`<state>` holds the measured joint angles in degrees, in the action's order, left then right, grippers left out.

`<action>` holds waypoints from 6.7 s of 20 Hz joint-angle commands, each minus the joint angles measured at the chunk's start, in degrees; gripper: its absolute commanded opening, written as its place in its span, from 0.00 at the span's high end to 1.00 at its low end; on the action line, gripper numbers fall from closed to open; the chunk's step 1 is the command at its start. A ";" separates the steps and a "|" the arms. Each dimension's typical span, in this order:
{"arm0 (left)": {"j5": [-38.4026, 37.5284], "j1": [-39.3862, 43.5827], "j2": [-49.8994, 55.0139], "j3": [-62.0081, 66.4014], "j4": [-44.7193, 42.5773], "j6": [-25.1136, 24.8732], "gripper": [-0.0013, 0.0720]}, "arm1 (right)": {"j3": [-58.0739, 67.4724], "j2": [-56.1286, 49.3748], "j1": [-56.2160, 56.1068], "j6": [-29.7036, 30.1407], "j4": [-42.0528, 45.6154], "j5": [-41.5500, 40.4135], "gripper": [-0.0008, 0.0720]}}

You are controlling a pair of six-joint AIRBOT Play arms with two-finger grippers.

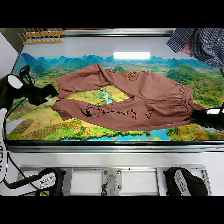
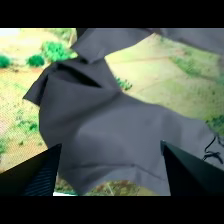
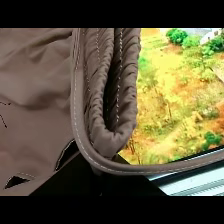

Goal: Fold the clothes and pants, and hang the long-sleeved shirts on hangers.

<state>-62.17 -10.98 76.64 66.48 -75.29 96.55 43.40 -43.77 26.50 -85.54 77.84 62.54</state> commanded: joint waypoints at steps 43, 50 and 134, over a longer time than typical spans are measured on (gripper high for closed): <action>9.62 -25.11 -16.39 -25.49 -1.57 0.20 0.12 | -0.02 0.04 -0.17 0.00 -2.01 0.09 0.96; 22.10 -24.11 -16.33 -38.05 17.77 -2.32 0.12 | -0.02 0.04 -0.15 0.04 -1.97 0.07 0.96; 1.01 -6.86 -21.84 -21.38 -8.07 -12.63 0.20 | 4.72 -6.43 4.83 -0.63 15.21 6.36 0.19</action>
<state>-62.76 -17.87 53.30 37.28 -86.96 81.65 44.95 -52.75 31.27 -83.70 95.22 71.00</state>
